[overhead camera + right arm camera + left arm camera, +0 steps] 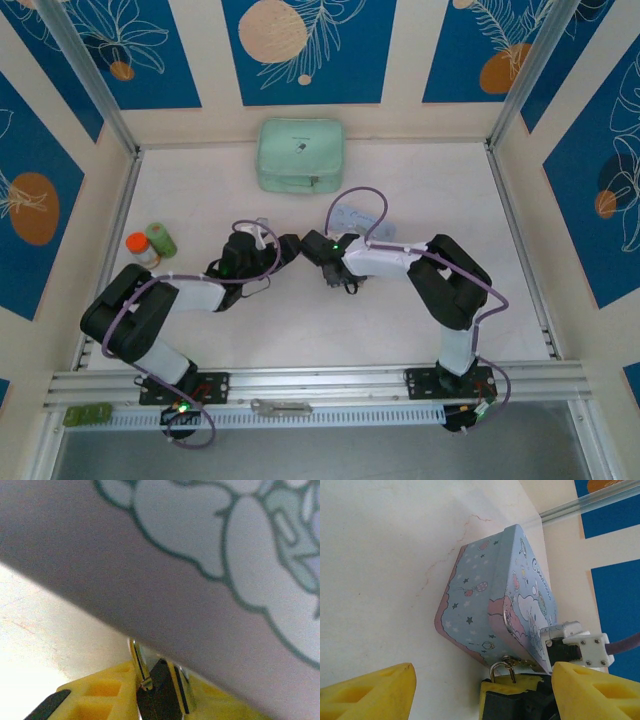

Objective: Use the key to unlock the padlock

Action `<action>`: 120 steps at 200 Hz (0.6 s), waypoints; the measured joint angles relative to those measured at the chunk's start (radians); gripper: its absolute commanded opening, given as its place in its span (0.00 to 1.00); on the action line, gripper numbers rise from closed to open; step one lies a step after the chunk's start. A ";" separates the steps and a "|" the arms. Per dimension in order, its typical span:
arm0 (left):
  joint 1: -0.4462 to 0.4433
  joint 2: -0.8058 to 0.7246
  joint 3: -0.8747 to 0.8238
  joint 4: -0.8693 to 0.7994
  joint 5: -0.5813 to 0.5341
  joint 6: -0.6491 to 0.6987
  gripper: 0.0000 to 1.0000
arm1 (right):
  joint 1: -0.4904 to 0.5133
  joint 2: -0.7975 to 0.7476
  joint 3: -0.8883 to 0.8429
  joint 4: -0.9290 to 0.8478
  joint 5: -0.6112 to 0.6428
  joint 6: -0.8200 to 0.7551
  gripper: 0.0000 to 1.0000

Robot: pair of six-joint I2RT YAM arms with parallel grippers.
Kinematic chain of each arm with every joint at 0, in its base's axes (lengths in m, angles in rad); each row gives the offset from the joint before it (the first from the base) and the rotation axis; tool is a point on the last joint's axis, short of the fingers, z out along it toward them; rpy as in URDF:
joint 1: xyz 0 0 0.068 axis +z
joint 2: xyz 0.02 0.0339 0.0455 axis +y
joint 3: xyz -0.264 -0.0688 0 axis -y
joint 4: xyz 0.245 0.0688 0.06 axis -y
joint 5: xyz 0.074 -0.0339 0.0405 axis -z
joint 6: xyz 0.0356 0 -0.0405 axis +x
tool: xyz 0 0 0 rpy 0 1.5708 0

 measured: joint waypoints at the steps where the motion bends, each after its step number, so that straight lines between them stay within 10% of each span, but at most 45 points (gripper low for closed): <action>1: 0.000 0.000 0.000 0.000 0.000 0.000 0.71 | 0.000 0.000 0.000 0.000 0.000 0.000 0.25; 120: 0.037 0.137 0.116 0.020 0.051 0.010 0.72 | -0.003 -0.002 -0.011 0.082 0.059 -0.279 0.00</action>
